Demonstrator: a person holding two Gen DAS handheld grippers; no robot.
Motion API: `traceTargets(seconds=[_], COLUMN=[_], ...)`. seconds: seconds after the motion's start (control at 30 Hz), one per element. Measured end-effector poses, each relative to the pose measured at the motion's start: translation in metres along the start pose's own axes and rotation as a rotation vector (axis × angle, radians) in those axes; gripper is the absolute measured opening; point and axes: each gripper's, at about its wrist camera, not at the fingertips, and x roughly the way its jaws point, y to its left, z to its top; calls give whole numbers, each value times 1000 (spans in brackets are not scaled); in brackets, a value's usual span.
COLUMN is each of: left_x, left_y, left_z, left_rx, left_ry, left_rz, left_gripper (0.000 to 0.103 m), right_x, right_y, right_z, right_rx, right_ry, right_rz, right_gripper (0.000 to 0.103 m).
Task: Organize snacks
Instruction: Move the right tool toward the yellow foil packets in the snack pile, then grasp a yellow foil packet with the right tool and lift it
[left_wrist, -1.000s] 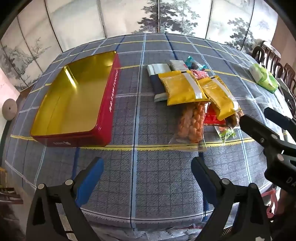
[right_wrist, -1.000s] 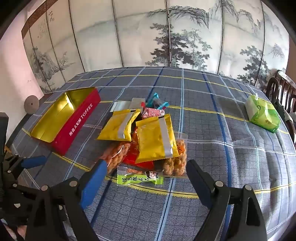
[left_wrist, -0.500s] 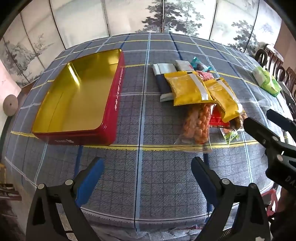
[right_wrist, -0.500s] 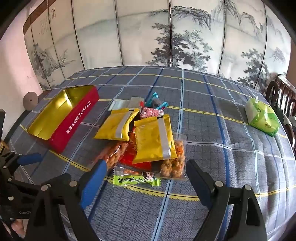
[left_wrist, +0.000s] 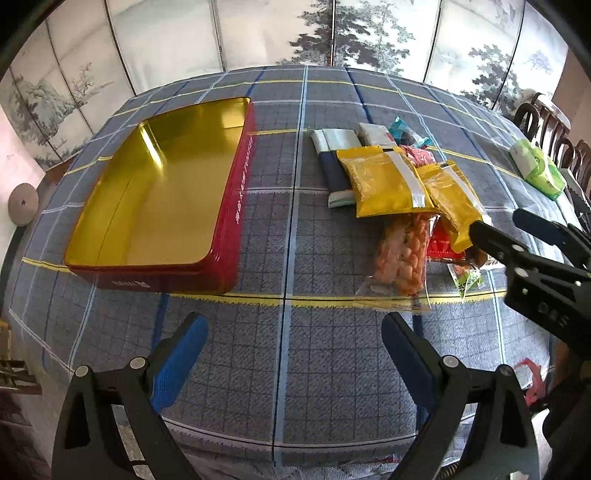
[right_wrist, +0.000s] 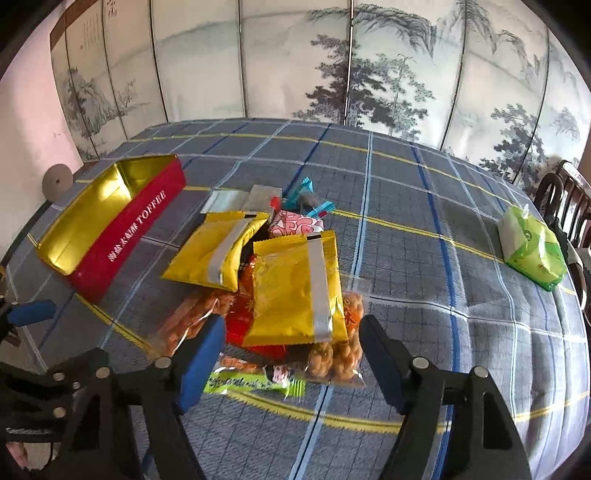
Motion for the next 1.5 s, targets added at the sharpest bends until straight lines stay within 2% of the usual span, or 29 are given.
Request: traceTargets(seconds=[0.2, 0.5, 0.67, 0.83, 1.1, 1.5], left_x=[1, 2, 4, 6, 5, 14], left_y=[-1, -2, -5, -5, -6, -9], left_z=[4, 14, 19, 24, 39, 50], left_rx=[2, 5, 14, 14, 18, 20], left_ry=[-8, -19, -19, -14, -30, -15], left_rz=[-2, 1, 7, 9, 13, 19], left_gripper=[94, 94, 94, 94, 94, 94], right_x=[19, 43, 54, 55, 51, 54], right_y=[0, 1, -2, -1, -6, 2], right_z=[14, 28, 28, 26, 22, 26], right_rx=[-6, -20, -7, -5, 13, -48], right_ry=[2, 27, 53, 45, 35, 49], right_rz=[8, 10, 38, 43, 71, 54], right_gripper=[71, 71, 71, 71, 59, 65])
